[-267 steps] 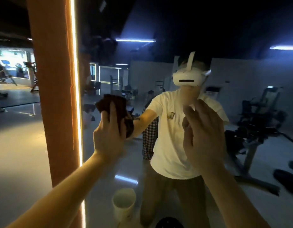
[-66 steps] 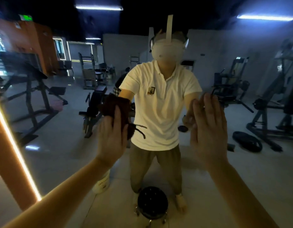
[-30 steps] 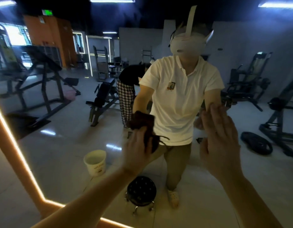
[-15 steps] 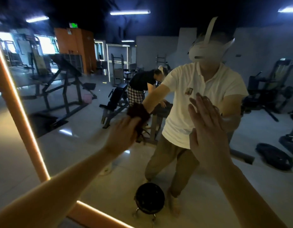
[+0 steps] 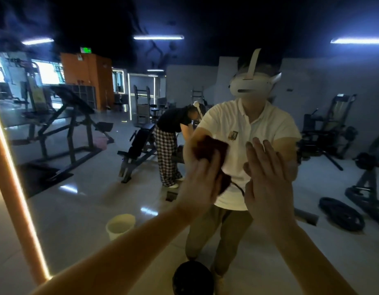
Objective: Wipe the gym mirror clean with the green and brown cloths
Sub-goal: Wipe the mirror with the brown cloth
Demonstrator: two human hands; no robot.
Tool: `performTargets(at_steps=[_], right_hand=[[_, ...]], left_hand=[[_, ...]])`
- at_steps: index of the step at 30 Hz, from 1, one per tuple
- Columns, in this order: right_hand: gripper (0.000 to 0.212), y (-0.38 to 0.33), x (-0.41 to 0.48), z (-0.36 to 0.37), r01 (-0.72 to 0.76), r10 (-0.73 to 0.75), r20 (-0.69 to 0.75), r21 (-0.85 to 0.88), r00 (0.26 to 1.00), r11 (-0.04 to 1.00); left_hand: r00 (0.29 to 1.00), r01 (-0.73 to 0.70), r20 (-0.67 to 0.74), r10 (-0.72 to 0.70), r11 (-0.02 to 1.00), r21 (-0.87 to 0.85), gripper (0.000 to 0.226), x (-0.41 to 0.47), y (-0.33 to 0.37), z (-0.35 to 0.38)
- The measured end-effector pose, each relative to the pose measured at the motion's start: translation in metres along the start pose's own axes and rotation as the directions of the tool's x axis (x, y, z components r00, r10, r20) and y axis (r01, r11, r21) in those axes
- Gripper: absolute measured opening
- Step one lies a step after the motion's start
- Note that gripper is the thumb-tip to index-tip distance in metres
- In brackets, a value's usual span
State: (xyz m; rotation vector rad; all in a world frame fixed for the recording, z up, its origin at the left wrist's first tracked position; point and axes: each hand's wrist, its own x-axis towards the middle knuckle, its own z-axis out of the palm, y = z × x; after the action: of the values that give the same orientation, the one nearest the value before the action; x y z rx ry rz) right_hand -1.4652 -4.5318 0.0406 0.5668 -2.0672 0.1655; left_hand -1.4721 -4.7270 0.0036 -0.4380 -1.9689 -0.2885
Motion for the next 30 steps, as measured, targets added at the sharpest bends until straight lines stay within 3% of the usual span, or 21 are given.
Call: performTargets(at_steps=[2, 4, 9, 13, 15, 18, 21, 23, 25, 27, 30], right_hand=[[0.07, -0.004, 0.008, -0.005, -0.04, 0.043, -0.055, 0.045, 0.998, 0.998], [0.063, -0.008, 0.025, -0.013, -0.034, 0.039, -0.109, 0.053, 0.993, 0.998], [0.059, -0.004, 0.094, -0.037, -0.05, 0.029, -0.211, -0.096, 0.977, 0.994], [0.066, 0.0, 0.123, -0.037, -0.166, 0.123, -0.23, -0.178, 0.965, 0.97], [0.066, 0.0, 0.123, -0.03, -0.161, 0.113, -0.239, -0.196, 0.965, 0.967], [0.064, 0.002, 0.121, -0.024, -0.151, 0.095, -0.269, -0.193, 0.958, 0.97], [0.06, 0.001, 0.122, -0.026, -0.135, 0.085, -0.292, -0.153, 0.952, 0.979], [0.058, -0.001, 0.124, -0.031, -0.141, 0.096, -0.309, -0.128, 0.946, 0.982], [0.055, -0.003, 0.131, -0.039, -0.136, 0.095, -0.319, -0.11, 0.943, 0.985], [0.053, -0.005, 0.145, -0.045, -0.082, 0.048, -0.323, -0.093, 0.945, 0.992], [0.056, -0.005, 0.173, -0.053, -0.034, -0.011, -0.339, -0.125, 0.941, 0.992]], left_hand=[[0.941, -0.33, 0.124, 0.316, 0.936, 0.124, 0.056, -0.005, -0.005, 0.0], [0.902, -0.428, 0.156, 0.403, 0.884, 0.19, 0.059, 0.005, -0.03, -0.018], [0.995, -0.032, -0.081, 0.063, 0.941, 0.338, 0.073, 0.069, -0.133, -0.101], [0.916, 0.309, -0.31, -0.253, 0.94, 0.145, 0.062, 0.122, -0.179, -0.138], [0.893, 0.332, -0.343, -0.291, 0.941, 0.065, 0.067, 0.135, -0.161, -0.127], [0.945, 0.18, -0.284, -0.159, 0.982, 0.049, 0.068, 0.13, -0.104, -0.082], [0.976, 0.006, -0.212, 0.039, 0.978, 0.208, 0.066, 0.117, -0.05, -0.047], [0.95, -0.229, -0.131, 0.285, 0.916, 0.329, 0.062, 0.116, -0.043, -0.045], [0.876, -0.416, -0.04, 0.48, 0.796, 0.44, 0.057, 0.123, -0.061, -0.058], [0.872, -0.433, 0.015, 0.489, 0.756, 0.491, 0.065, 0.137, -0.093, -0.084], [0.953, -0.147, -0.144, 0.266, 0.825, 0.546, 0.071, 0.172, -0.156, -0.136]])
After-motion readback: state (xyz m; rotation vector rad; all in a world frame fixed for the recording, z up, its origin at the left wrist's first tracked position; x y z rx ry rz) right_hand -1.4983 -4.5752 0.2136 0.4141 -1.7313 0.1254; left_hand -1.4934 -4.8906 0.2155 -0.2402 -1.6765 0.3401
